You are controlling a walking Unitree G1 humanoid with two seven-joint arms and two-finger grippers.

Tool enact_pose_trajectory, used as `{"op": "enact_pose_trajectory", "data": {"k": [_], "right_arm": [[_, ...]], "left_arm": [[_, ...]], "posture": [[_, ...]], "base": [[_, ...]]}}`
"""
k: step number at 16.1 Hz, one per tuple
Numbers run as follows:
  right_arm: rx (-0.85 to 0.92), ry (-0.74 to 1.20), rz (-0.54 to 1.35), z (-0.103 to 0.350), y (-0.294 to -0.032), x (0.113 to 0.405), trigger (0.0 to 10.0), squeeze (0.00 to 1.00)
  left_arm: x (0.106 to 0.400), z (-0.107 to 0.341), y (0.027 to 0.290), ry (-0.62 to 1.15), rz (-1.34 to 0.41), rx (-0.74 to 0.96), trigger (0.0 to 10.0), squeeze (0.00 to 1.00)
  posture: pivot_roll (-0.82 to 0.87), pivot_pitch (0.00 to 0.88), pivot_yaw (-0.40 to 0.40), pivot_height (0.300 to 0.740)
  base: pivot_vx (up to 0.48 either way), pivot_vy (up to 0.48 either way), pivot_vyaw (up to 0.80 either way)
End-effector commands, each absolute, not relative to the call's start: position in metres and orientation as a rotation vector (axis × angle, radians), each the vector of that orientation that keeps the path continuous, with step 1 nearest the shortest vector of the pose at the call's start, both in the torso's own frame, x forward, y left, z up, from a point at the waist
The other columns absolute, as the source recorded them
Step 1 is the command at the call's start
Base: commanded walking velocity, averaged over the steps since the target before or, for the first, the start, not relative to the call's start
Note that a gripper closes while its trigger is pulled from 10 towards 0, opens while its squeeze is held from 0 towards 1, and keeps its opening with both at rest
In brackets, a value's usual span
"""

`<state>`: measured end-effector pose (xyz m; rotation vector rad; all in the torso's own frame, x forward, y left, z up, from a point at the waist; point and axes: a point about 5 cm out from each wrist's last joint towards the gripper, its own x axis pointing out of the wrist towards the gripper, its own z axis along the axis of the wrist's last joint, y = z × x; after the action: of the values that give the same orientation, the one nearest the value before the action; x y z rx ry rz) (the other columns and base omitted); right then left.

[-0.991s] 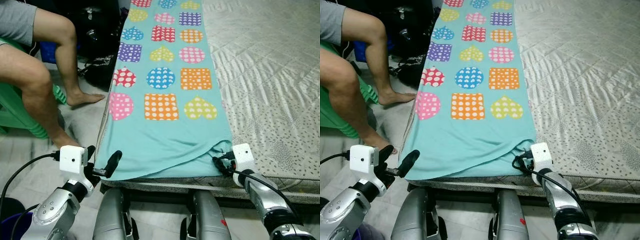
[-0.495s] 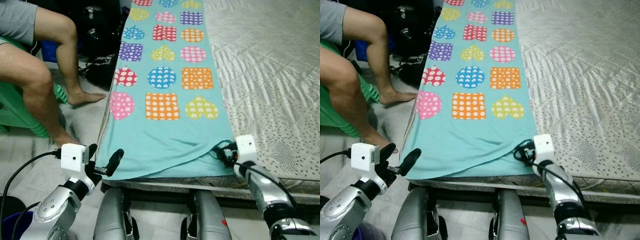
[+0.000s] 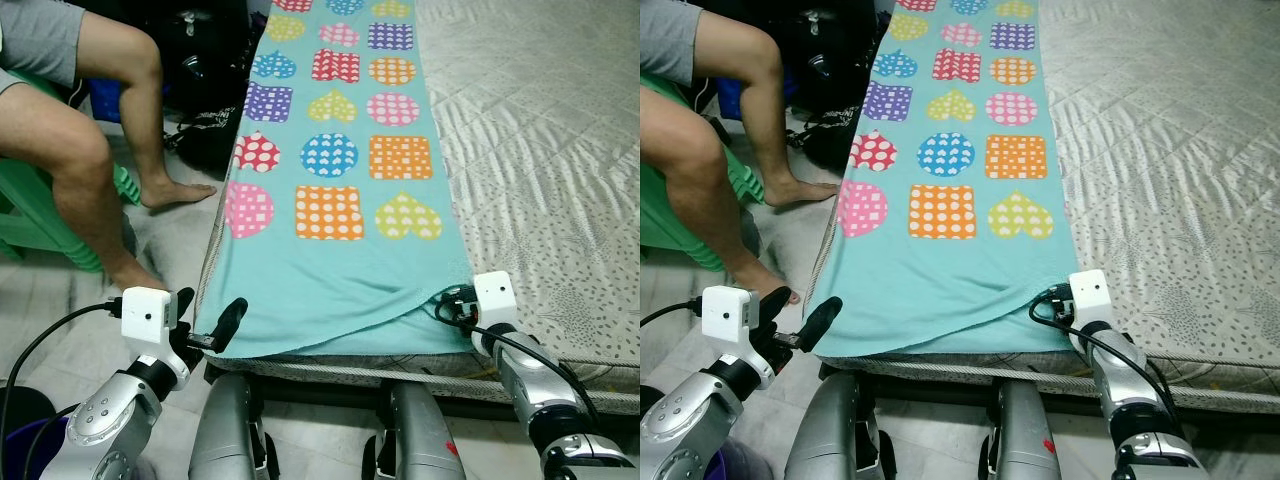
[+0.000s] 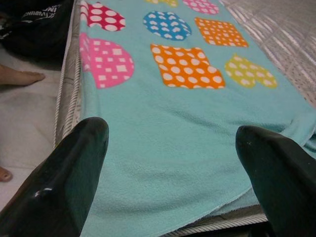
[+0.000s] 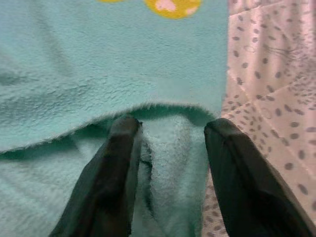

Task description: Clean up the room

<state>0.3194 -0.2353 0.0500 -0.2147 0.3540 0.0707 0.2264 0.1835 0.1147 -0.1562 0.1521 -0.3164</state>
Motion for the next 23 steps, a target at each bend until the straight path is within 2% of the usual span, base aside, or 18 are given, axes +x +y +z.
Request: {"op": "enact_pose_trajectory", "data": {"k": [1, 2, 4, 5, 7, 8, 9, 10, 11, 13, 14, 15, 16, 17, 22, 23], "right_arm": [[-0.237, 0.388, 0.047, 0.045, -0.238, 0.317, 7.2, 0.0], [-0.238, 0.39, 0.047, 0.045, -0.237, 0.317, 6.7, 0.0], [-0.241, 0.399, 0.05, 0.044, -0.237, 0.317, 6.9, 0.0], [-0.248, 0.417, 0.054, 0.042, -0.236, 0.316, 5.4, 0.0], [-0.254, 0.436, 0.058, 0.038, -0.237, 0.313, 5.6, 0.0], [-0.261, 0.451, 0.06, 0.036, -0.237, 0.312, 6.7, 0.0], [-0.268, 0.463, 0.057, 0.034, -0.237, 0.31, 6.6, 0.0], [-0.276, 0.475, 0.053, 0.032, -0.237, 0.309, 6.0, 0.0], [-0.277, 0.479, 0.054, 0.03, -0.237, 0.308, 0.0, 0.0], [-0.299, 0.505, 0.028, 0.026, -0.238, 0.305, 0.0, 0.0], [-0.296, 0.493, 0.015, 0.027, -0.238, 0.305, 0.3, 0.0], [-0.289, 0.468, 0.008, 0.03, -0.238, 0.307, 5.4, 0.0], [-0.298, 0.445, -0.011, 0.034, -0.239, 0.31, 8.3, 0.0], [-0.302, 0.426, -0.023, 0.037, -0.24, 0.311, 10.0, 0.0], [-0.258, 0.365, -0.059, 0.045, -0.245, 0.315, 10.0, 0.0], [-0.265, 0.37, -0.056, 0.044, -0.247, 0.312, 10.0, 0.89]], "left_arm": [[0.225, 0.111, 0.188, 0.178, -0.301, -0.143, 10.0, 0.0], [0.225, 0.111, 0.188, 0.179, -0.301, -0.143, 10.0, 0.0], [0.224, 0.111, 0.188, 0.178, -0.299, -0.143, 10.0, 0.0], [0.224, 0.111, 0.189, 0.181, -0.298, -0.141, 10.0, 0.0], [0.224, 0.11, 0.188, 0.183, -0.298, -0.14, 10.0, 0.0], [0.224, 0.11, 0.188, 0.183, -0.299, -0.14, 10.0, 0.0], [0.224, 0.11, 0.188, 0.185, -0.3, -0.139, 10.0, 0.0], [0.224, 0.11, 0.188, 0.186, -0.3, -0.138, 10.0, 0.0], [0.224, 0.109, 0.188, 0.187, -0.3, -0.136, 10.0, 0.0], [0.224, 0.109, 0.188, 0.187, -0.298, -0.133, 10.0, 0.0], [0.224, 0.109, 0.188, 0.188, -0.297, -0.132, 10.0, 0.0], [0.224, 0.109, 0.188, 0.188, -0.296, -0.131, 10.0, 0.0], [0.223, 0.109, 0.188, 0.187, -0.295, -0.13, 10.0, 0.0], [0.223, 0.109, 0.189, 0.188, -0.295, -0.13, 10.0, 0.0], [0.221, 0.108, 0.182, 0.207, -0.349, -0.146, 10.0, 0.0], [0.221, 0.107, 0.182, 0.208, -0.347, -0.147, 10.0, 0.0]], "posture": [[0.1, 0.19, 0.022, 0.587], [0.1, 0.194, 0.022, 0.587], [0.1, 0.194, 0.022, 0.587], [0.1, 0.194, 0.022, 0.587], [0.1, 0.194, 0.022, 0.587], [0.1, 0.193, 0.021, 0.587], [0.1, 0.193, 0.021, 0.587], [0.1, 0.193, 0.021, 0.587], [0.1, 0.192, 0.02, 0.587], [0.1, 0.19, 0.018, 0.587], [0.1, 0.19, 0.018, 0.587], [0.1, 0.189, 0.017, 0.587], [0.1, 0.189, 0.017, 0.587], [0.1, 0.188, 0.017, 0.587], [0.1, 0.183, 0.015, 0.587], [0.1, 0.185, 0.016, 0.587]], "base": [[0.0, 0.0, 0.0], [0.0, 0.0, 0.0], [0.0, 0.0, 0.0], [0.0, 0.0, 0.0], [0.0, 0.0, 0.0], [0.0, 0.0, 0.0], [0.0, 0.0, 0.0], [0.0, 0.0, 0.0], [0.0, 0.0, 0.0], [0.0, 0.0, 0.0], [0.0, 0.0, 0.0], [0.0, 0.0, 0.0], [0.0, 0.0, 0.0], [0.0, 0.0, 0.0], [0.0, 0.0, 0.0], [0.0, 0.0, 0.0]]}}
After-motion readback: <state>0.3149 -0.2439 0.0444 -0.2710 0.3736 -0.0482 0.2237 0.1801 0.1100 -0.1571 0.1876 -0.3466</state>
